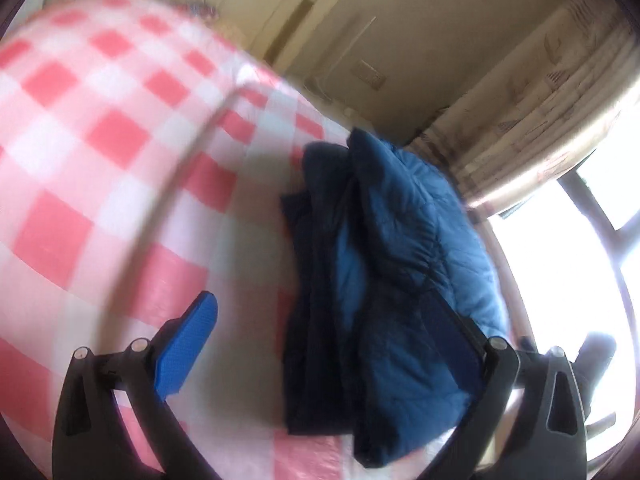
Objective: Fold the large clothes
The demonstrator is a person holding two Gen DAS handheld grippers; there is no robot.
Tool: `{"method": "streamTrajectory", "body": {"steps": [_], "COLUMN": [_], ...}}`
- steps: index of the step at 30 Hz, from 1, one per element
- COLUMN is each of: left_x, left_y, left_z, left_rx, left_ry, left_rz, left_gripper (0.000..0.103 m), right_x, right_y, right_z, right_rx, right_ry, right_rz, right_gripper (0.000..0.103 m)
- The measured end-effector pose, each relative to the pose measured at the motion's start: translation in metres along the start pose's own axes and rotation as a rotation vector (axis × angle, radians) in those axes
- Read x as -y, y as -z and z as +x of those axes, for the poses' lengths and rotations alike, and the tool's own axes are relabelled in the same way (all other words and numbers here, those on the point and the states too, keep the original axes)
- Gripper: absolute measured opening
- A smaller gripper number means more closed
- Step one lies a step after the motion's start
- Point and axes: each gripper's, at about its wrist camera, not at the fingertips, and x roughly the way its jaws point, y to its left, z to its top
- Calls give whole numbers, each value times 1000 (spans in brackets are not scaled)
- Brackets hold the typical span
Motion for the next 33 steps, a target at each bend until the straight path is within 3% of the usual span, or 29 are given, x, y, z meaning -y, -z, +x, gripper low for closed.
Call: {"method": "streamTrajectory", "body": {"steps": [2, 5, 8, 16, 19, 21, 28, 33], "left_x": [-8, -4, -1, 4, 10, 15, 21, 15], "left_y": [1, 0, -3, -13, -18, -21, -29, -30], "left_z": [17, 40, 59, 96, 105, 111, 115, 113], "left_rx": [-79, -128, -167, -268, -301, -316, -320, -324], "left_ry": [96, 96, 73, 199, 195, 184, 221, 284], "left_rz": [-100, -94, -86, -122, -77, -46, -79, -117], "left_gripper": [101, 101, 101, 101, 102, 102, 101, 101], "right_x": [51, 79, 80, 77, 71, 66, 56, 52], "right_y": [-7, -2, -3, -8, -4, -3, -3, -4], "right_z": [1, 17, 34, 83, 97, 100, 106, 110], "right_rx": [-24, -108, -155, -280, -318, -326, -317, -315], "right_ry": [-57, -109, -88, -124, -148, -140, -122, -121], "right_rz": [263, 410, 387, 429, 456, 442, 404, 393], "right_gripper": [97, 97, 97, 99, 99, 99, 99, 99]}}
